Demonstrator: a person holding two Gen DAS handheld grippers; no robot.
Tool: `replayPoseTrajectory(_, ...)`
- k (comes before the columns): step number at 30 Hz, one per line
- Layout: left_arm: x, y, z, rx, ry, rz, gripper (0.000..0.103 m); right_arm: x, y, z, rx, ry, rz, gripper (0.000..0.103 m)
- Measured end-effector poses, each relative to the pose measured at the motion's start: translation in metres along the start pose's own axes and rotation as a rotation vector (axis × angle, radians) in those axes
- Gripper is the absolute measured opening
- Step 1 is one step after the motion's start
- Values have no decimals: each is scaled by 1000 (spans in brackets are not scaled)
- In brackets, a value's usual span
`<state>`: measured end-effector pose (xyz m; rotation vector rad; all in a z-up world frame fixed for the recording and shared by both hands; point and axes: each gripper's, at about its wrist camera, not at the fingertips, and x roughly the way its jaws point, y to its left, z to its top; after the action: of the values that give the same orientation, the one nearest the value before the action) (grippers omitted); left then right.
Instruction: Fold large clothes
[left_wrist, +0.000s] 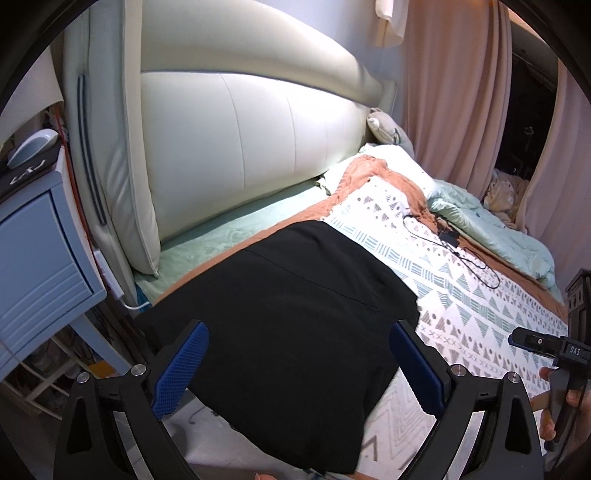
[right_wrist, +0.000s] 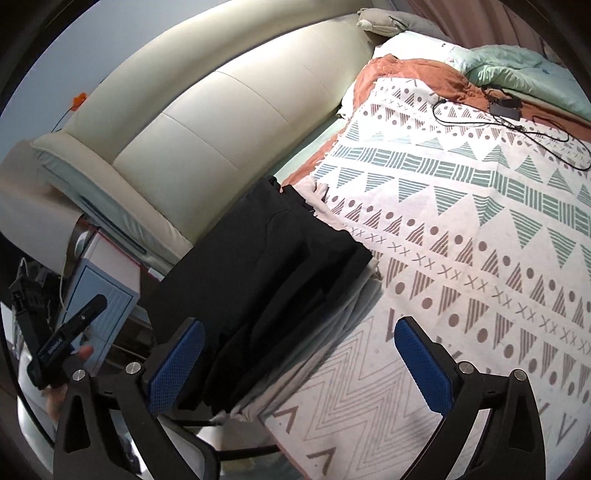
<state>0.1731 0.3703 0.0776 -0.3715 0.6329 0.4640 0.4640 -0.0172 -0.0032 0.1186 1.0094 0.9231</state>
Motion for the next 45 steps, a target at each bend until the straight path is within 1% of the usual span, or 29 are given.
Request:
replayPoseTrajectory(4, -16, -14, -13, 10, -20, -17, 99, -33, -9, -13, -25, -33, -44, 103)
replayPoseTrajectory(10, -36, -37, -38, 26, -32, -59, 99, -80, -27, -35, -28, -89, -104, 103)
replayPoseTrajectory(13, -47, -48, -50, 37, -47, -75, 99, -98, -33, -47, -37, -110, -123, 103)
replayPoseTrajectory(19, -70, -67, -74, 54, -83, -111, 99, -134, -36, -77, -91, -161, -214, 103)
replayPoseTrajectory(23, -85, -81, -89, 79, -104, -115, 99, -158, -36, -97, -114, -223, -283, 103)
replayPoseTrajectory(25, -93, -87, -98, 93, -108, -115, 99, -168, -39, -107, -115, -240, -310, 103)
replayPoseTrajectory(28, -103, -95, -112, 112, -113, -133, 99, -185, -43, -126, -117, -272, -384, 103)
replayPoseTrajectory(34, -119, -108, -139, 149, -128, -165, 99, -223, -50, -166, -108, -329, -443, 103)
replayPoseTrajectory(42, -142, -130, -180, 210, -139, -208, 99, -260, -56, -221, -63, -389, -500, 103)
replayPoseTrajectory(45, -149, -134, -192, 205, -148, -234, 99, -272, -57, -244, -42, -406, -514, 103)
